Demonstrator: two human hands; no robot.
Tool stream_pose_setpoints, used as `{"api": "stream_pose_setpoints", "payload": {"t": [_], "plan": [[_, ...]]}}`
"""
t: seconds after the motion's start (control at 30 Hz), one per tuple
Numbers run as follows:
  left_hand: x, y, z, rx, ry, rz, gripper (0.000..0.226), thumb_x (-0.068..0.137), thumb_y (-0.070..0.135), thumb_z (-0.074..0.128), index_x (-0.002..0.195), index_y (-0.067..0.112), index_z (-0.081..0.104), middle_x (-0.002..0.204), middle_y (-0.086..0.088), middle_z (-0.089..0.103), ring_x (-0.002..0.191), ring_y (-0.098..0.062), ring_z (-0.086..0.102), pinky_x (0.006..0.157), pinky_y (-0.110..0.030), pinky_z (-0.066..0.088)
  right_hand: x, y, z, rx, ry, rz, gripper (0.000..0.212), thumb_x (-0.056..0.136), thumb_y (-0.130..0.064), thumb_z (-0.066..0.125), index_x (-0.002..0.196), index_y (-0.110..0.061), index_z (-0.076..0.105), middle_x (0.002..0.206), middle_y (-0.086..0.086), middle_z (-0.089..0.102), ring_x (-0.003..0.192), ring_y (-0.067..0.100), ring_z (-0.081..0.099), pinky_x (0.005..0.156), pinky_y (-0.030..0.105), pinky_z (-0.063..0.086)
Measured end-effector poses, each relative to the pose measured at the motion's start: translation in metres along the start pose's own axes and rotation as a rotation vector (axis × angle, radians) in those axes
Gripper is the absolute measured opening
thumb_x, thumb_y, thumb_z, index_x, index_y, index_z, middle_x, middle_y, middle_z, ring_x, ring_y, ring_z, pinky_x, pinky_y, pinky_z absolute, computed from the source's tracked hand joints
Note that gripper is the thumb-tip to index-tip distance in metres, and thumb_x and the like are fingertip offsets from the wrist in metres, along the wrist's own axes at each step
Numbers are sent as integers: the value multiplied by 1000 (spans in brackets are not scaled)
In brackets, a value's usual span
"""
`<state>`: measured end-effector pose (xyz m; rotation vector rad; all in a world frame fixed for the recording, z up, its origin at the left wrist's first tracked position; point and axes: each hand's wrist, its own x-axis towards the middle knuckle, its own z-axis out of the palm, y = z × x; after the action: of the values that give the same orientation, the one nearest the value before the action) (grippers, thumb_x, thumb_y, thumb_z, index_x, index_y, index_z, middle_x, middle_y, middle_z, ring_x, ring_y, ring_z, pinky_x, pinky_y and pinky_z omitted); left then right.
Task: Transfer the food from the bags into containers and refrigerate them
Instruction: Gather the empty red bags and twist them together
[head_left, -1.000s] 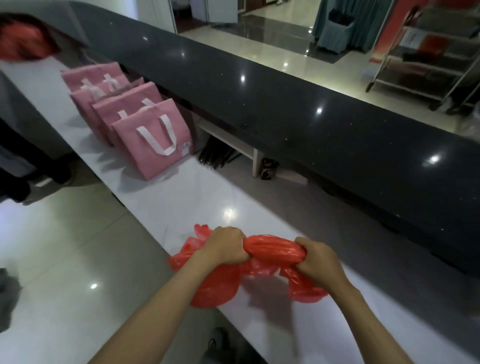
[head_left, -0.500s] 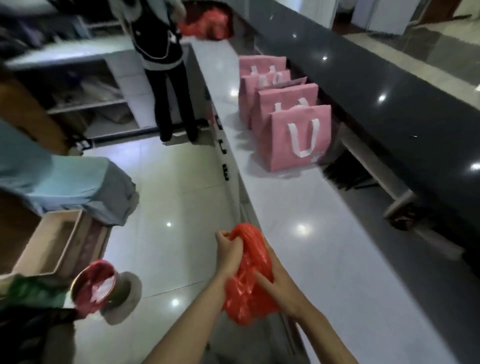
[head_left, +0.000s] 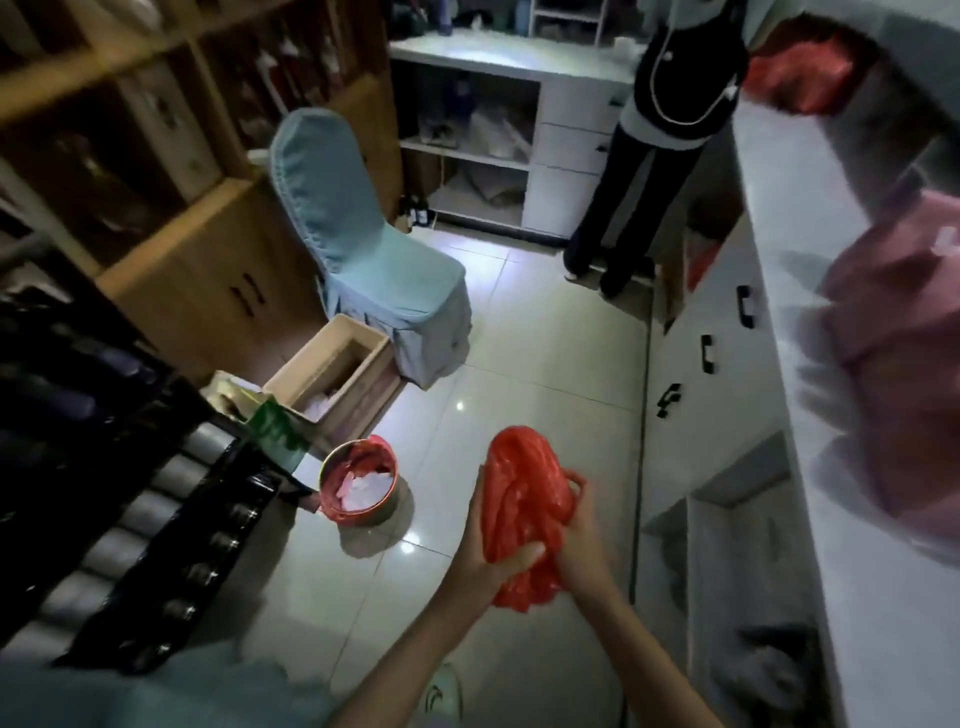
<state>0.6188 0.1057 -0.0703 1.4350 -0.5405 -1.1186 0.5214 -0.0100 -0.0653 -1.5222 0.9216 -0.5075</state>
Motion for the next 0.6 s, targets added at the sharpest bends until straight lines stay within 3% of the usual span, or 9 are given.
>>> {"api": "stream_pose_setpoints", "payload": {"t": [0.07,0.17,0.27,0.33,0.4,0.47,0.6], "plan": [[10,6,-38,5,133,45,99,84,19,86,155,50,25,150,24,47,132,7,52,103,-16,49,26,-5,39,74,-80,80,62,78,-39,74,130,-24,44,123,5,62,102,16,72,81,38,64],[31,7,-84,0,441,72,78,89,10,81,146,45,42,142,23,54,123,9,58,98,-17,51,62,-11,86,117,-253,160,57,80,-44,73,131,-31,50,133,8,63,111,21,70,92,46,61],[59,10,-118,-34,681,24,63,91,16,79,142,37,47,133,21,56,118,2,58,97,-25,53,95,-9,122,75,-453,117,68,92,-53,65,152,-40,34,150,-7,50,130,16,59,104,45,55],[81,6,-138,-52,821,-8,56,91,16,78,136,31,49,129,10,63,115,-9,64,94,-29,56,112,-1,141,25,-542,95,78,96,-47,66,157,-45,18,158,-12,39,140,13,50,110,44,50],[102,0,-155,-74,938,-45,50,89,20,78,129,29,52,125,2,67,112,-15,68,92,-34,60,131,8,156,-39,-616,70,79,96,-37,70,157,-41,20,156,-12,41,140,12,50,110,44,50],[120,-7,-168,-91,978,-101,46,87,32,77,126,31,53,124,2,64,111,-15,67,94,-41,61,156,16,169,-83,-684,67,74,96,-32,72,154,-37,26,150,-13,48,135,13,55,107,42,52],[151,-21,-189,-304,857,-218,52,88,47,69,136,30,58,132,5,63,122,-16,63,107,-45,54,218,37,193,-183,-788,92,50,100,-33,64,145,-38,44,135,-19,64,124,7,63,104,31,53]]}}
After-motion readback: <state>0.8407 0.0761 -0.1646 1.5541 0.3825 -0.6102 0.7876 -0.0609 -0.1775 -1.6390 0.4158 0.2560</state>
